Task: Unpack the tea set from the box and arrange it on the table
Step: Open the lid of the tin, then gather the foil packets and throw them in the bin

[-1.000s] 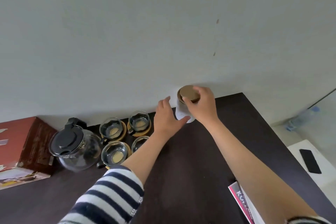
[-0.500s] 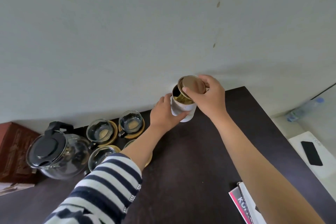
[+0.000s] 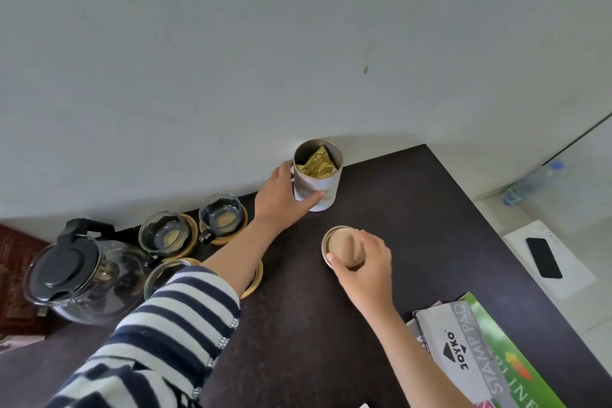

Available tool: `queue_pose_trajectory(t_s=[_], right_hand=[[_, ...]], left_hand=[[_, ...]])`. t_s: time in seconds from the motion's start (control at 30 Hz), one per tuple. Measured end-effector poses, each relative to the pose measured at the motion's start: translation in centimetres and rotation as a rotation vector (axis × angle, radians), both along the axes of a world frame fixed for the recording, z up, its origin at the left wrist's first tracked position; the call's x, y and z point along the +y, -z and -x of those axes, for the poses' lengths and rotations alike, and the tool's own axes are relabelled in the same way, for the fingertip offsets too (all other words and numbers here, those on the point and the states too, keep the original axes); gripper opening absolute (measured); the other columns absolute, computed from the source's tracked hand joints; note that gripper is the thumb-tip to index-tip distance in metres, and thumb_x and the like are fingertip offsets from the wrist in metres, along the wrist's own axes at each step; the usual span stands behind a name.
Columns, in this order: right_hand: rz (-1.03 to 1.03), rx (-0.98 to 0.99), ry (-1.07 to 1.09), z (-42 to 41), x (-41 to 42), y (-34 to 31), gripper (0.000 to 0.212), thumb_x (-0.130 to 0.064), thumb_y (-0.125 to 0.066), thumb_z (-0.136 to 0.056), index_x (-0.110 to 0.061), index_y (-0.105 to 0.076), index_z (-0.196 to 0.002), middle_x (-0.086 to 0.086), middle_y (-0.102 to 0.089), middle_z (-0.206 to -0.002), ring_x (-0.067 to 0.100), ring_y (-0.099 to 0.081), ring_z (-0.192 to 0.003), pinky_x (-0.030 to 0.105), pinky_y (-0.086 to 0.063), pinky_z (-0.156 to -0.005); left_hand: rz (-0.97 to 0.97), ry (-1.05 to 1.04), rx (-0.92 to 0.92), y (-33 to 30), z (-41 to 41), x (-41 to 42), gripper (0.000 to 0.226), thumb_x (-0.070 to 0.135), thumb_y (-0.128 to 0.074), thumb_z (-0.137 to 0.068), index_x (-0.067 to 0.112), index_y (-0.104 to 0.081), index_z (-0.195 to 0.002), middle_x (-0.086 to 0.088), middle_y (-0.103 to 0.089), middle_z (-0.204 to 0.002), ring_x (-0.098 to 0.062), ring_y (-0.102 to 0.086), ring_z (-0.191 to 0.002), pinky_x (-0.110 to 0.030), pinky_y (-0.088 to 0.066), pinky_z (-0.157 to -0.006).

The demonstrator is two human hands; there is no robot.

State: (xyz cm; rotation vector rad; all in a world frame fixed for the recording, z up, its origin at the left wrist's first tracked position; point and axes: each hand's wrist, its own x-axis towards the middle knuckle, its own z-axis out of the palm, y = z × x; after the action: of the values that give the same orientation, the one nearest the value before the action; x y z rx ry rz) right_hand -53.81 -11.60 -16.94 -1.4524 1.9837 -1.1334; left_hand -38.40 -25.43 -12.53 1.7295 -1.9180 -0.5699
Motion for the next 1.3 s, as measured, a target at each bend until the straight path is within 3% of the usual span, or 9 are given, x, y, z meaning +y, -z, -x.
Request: queue_pose_trajectory(t_s=[0.07,0.2,0.37,0.47,0.67,0.97,1.03,1.17,1.3], right_hand=[[-0.018,0.053,-0.065,-0.9,-0.3,0.8,0.063,-0.034,-0.084,-0.068,-0.013,-0.058,-0.122,0.003,-0.055,-0.126,0.022,-0.045,-0.119,0.021,-0.04,-0.084],[-0.018,0.12,-0.098,-1.7,-0.8,1.9,0.069,-0.035,-0.082,-0.069,-0.012,-0.053,-0.128,0.006,-0.052,-0.131,0.025,-0.044,-0.12,0.038,-0.055,-0.08],[-0.018,0.159,-0.09,-1.8,-0.6,1.8,0.085,-0.041,-0.081,-0.07,-0.012,-0.041,-0.14,0.009,-0.043,-0.139,0.026,-0.039,-0.127,0.034,-0.051,-0.082],[-0.002,0.15,-0.094,-1.7,0.6,1.0,0.083,-0.04,-0.079,-0.073,-0.012,-0.04,-0.141,0.01,-0.04,-0.144,0.025,-0.037,-0.133,0.034,-0.049,-0.088],[0.038,0.093,-0.106,-2.2,6.5,-1.0,0.069,-0.03,-0.075,-0.08,-0.006,-0.044,-0.138,0.008,-0.048,-0.14,0.019,-0.04,-0.132,0.022,-0.032,-0.103],[0.004,0.141,-0.178,-4.4,19.2,-1.4,0.058,-0.024,-0.069,-0.086,-0.006,-0.047,-0.136,0.01,-0.051,-0.136,0.025,-0.043,-0.13,0.024,-0.033,-0.099],[-0.043,0.131,-0.145,-4.5,21.7,-1.1,0.057,-0.025,-0.068,-0.087,-0.008,-0.046,-0.136,0.009,-0.049,-0.138,0.024,-0.039,-0.132,0.025,-0.032,-0.099],[-0.17,0.201,0.014,-3.5,25.4,0.5,0.058,-0.028,-0.066,-0.087,-0.002,-0.047,-0.135,0.019,-0.048,-0.14,0.034,-0.04,-0.132,0.042,-0.031,-0.109],[-0.328,0.287,0.131,-4.0,28.0,1.5,0.069,-0.045,-0.058,-0.088,-0.001,-0.042,-0.138,0.023,-0.039,-0.147,0.039,-0.036,-0.135,0.061,-0.029,-0.107]], left_hand=[[0.005,0.004,-0.008,0.1,-0.1,0.0,0.084,0.065,-0.07,-0.068,0.023,-0.037,-0.133,0.002,-0.056,-0.128,-0.017,-0.059,-0.108,-0.037,-0.057,-0.077],[0.0,0.012,-0.01,0.2,-0.1,0.0,0.084,0.064,-0.068,-0.07,0.021,-0.037,-0.134,0.0,-0.055,-0.13,-0.019,-0.059,-0.11,-0.036,-0.057,-0.078],[-0.053,0.005,-0.019,0.1,0.3,0.5,0.088,0.063,-0.067,-0.071,0.019,-0.031,-0.138,-0.003,-0.05,-0.135,-0.021,-0.056,-0.114,-0.036,-0.056,-0.082],[-0.097,-0.013,0.014,-0.7,0.6,2.7,0.092,0.064,-0.067,-0.071,0.018,-0.028,-0.141,-0.003,-0.046,-0.138,-0.021,-0.052,-0.119,-0.037,-0.053,-0.088],[-0.121,-0.131,0.206,-1.9,-0.9,13.6,0.084,0.059,-0.066,-0.077,0.018,-0.031,-0.141,0.0,-0.048,-0.134,-0.013,-0.051,-0.119,-0.034,-0.05,-0.091],[-0.048,-0.273,0.251,-1.2,-9.8,32.5,0.052,0.044,-0.067,-0.082,0.018,-0.053,-0.125,0.007,-0.053,-0.119,-0.005,-0.053,-0.107,-0.019,-0.038,-0.083],[-0.029,-0.344,0.225,-0.3,-12.7,36.6,0.048,0.042,-0.068,-0.082,0.018,-0.055,-0.121,0.008,-0.053,-0.117,-0.008,-0.052,-0.108,-0.023,-0.041,-0.087],[0.035,-0.609,0.127,2.2,-18.7,44.1,0.052,0.038,-0.072,-0.08,0.014,-0.055,-0.123,-0.004,-0.048,-0.135,-0.023,-0.044,-0.124,-0.043,-0.038,-0.103],[-0.148,-0.743,0.083,4.2,-22.6,49.1,0.066,0.048,-0.057,-0.087,0.011,-0.041,-0.139,-0.008,-0.026,-0.155,-0.031,-0.021,-0.141,-0.051,-0.021,-0.113]])
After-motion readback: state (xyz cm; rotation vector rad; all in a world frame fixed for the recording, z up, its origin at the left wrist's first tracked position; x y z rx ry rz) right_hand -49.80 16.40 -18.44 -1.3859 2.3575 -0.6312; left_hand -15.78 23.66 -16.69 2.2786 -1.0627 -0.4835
